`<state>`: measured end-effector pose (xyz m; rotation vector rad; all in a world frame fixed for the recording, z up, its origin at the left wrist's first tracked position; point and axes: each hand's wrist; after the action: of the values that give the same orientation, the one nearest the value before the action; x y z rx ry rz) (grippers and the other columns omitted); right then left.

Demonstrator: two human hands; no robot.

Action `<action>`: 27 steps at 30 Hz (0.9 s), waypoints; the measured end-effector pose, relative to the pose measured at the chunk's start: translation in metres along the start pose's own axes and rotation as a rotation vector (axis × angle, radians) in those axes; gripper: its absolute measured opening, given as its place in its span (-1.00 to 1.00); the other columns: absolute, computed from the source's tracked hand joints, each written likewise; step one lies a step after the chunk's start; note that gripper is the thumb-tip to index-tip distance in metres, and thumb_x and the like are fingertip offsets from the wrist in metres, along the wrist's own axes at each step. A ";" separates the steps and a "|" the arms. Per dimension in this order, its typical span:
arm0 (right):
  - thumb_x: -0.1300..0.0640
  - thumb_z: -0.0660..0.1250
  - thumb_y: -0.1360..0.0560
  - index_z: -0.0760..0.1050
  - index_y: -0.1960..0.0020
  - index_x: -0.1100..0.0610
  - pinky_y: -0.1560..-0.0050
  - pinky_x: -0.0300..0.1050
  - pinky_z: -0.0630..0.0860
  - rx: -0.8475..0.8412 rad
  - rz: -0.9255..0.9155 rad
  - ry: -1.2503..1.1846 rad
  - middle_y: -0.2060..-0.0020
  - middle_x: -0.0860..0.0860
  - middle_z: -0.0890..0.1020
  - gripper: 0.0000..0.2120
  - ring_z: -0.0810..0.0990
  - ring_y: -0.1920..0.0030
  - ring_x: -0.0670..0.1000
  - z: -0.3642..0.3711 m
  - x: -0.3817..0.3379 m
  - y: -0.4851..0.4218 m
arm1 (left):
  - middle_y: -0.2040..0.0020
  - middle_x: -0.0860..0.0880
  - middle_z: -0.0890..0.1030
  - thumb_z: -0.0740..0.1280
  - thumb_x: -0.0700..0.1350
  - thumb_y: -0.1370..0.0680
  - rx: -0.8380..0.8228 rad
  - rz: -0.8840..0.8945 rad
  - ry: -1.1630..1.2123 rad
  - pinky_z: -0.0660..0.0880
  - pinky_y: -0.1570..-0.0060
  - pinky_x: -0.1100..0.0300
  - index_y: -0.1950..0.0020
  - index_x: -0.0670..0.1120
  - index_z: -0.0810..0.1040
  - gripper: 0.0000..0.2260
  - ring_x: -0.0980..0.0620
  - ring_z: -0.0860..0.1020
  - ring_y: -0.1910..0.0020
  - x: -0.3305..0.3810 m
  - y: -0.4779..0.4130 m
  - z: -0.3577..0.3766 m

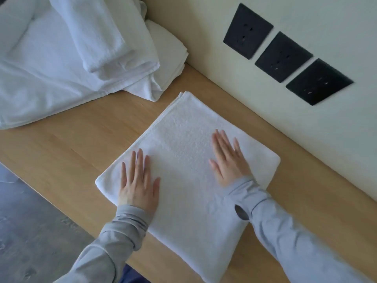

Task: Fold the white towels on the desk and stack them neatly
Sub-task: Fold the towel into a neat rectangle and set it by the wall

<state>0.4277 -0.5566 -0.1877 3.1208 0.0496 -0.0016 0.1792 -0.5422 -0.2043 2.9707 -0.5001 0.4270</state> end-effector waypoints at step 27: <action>0.03 0.17 -0.55 0.29 -0.41 0.26 -0.43 0.12 0.15 0.055 0.113 -0.248 -0.39 0.14 0.37 -0.50 0.27 -0.43 0.13 0.012 0.092 0.066 | -0.52 -0.09 0.14 0.11 0.22 -0.53 -0.159 0.621 -0.028 0.15 -0.34 -0.08 -0.50 -0.10 0.20 -0.37 -0.11 0.09 -0.50 0.144 0.112 0.051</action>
<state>0.5215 -0.6195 -0.1984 3.1449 -0.1333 -0.3938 0.2852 -0.6986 -0.2056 2.6154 -1.3930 0.3647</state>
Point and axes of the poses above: each hand's wrist, its own y-axis away from the middle knuckle, its own z-axis out of the palm, x = y × z
